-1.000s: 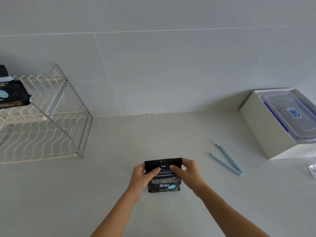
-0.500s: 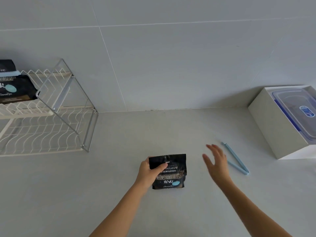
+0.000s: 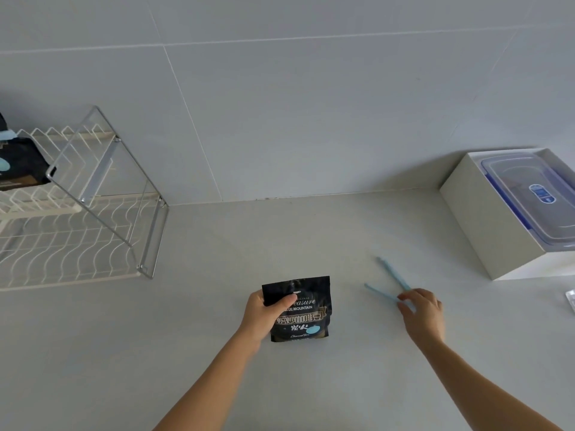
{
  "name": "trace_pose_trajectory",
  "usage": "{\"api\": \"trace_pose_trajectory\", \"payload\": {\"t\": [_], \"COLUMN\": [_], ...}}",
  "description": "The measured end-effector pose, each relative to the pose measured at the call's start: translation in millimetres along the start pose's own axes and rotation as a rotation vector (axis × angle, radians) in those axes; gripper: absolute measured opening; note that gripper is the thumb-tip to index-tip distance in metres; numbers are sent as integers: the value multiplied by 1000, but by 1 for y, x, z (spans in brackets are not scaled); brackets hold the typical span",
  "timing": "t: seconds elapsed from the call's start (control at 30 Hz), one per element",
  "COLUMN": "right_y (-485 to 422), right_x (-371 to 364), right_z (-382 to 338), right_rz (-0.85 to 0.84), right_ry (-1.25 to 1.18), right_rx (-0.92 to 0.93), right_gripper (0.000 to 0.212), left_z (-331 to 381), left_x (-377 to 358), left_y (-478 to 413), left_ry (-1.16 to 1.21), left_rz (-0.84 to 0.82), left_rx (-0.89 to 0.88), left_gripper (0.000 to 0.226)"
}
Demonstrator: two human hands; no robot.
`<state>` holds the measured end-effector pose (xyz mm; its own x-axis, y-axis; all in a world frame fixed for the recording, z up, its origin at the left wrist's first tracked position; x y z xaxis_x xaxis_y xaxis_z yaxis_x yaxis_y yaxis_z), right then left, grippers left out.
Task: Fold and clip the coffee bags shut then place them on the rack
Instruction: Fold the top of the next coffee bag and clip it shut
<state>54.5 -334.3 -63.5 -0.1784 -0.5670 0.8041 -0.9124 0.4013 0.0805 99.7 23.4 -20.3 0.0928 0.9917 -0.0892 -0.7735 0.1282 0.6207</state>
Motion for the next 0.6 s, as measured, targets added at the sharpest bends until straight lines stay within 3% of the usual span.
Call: {"api": "trace_pose_trajectory", "payload": {"t": [0.1, 0.2, 0.37, 0.47, 0.6], "right_y": [-4, -3, 11, 17, 22], "right_x": [-6, 2, 15, 17, 16], "right_z": [-49, -107, -173, -189, -196], "right_rz": [-124, -203, -316, -306, -294], "right_ry": [-284, -404, -316, -224, -156], "right_rx": [123, 274, 472, 523, 572], "right_gripper": [17, 28, 28, 14, 11], "left_z": [1, 2, 2, 3, 3], "left_x": [-1, -1, 0, 0, 0], "left_y": [1, 2, 3, 4, 5], "left_ry": [2, -4, -5, -4, -1], "left_rz": [-6, -9, -12, -12, -14], "left_rx": [-4, -1, 4, 4, 1], "left_gripper": [11, 9, 9, 11, 13]}}
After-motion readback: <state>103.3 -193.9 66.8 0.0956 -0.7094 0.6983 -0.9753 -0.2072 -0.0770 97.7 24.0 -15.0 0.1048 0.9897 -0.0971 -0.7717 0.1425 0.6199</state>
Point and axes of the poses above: each hand's wrist, its own y-axis away from the middle knuckle, its own x-axis out of the back of the hand, z = x × y, the point moved 10 cm from there along -y, towards the middle knuckle, and after that the axes turned 11 degrees about x, right-handed, at the moved point
